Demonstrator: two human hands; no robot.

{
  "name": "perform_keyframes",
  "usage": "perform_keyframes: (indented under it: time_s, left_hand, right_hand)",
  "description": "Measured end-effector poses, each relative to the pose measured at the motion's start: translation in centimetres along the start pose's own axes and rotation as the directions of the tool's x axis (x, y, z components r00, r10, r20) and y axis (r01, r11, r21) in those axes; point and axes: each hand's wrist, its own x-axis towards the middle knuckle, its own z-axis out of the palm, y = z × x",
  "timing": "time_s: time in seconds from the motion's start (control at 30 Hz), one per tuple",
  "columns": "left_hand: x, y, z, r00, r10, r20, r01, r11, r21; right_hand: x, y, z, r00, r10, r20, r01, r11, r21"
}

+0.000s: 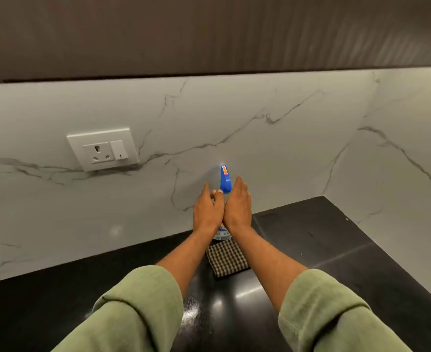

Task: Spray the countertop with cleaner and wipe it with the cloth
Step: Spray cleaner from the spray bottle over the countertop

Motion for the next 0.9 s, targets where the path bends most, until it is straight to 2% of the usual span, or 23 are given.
perform_keyframes:
  time_s: [0.07,0.2,0.37,0.57,0.73,0.9]
  left_hand:
    - [1.2,0.0,0.4,1.000,-0.009,0.008,0.010,1.000,-0.028]
    - [1.9,-0.5,1.0,0.990,-0.060,0.128,0.085,0.977,-0.196]
    - [1.1,-0.9,1.6,0.993,-0.068,0.092,0.093,0.948,-0.305]
    - [-1.3,-0.7,-0.6,1.000,0.014,-0.008,-0.016,0.943,-0.332]
    - [-4.7,-1.1,-4.3,0.994,0.073,-0.086,-0.099,0.933,-0.345]
    - [-9.5,-2.3,-8.2,0.979,0.071,-0.192,-0.132,0.935,-0.328]
  right_hand:
    - [0.7,-0.2,0.2,1.000,0.016,-0.010,-0.015,0.992,0.121]
    - [0.6,0.0,1.0,1.000,0.007,-0.017,0.000,0.942,0.337]
    - [0.3,0.5,1.2,0.996,-0.042,-0.080,0.060,0.971,0.230]
    - [-2.1,-1.1,1.0,0.975,-0.159,-0.154,0.183,0.971,0.153]
    - [-5.8,-3.9,1.3,0.952,-0.248,-0.179,0.281,0.939,0.198]
    - [-10.8,-6.2,2.6,0.945,-0.292,-0.146,0.326,0.876,0.357]
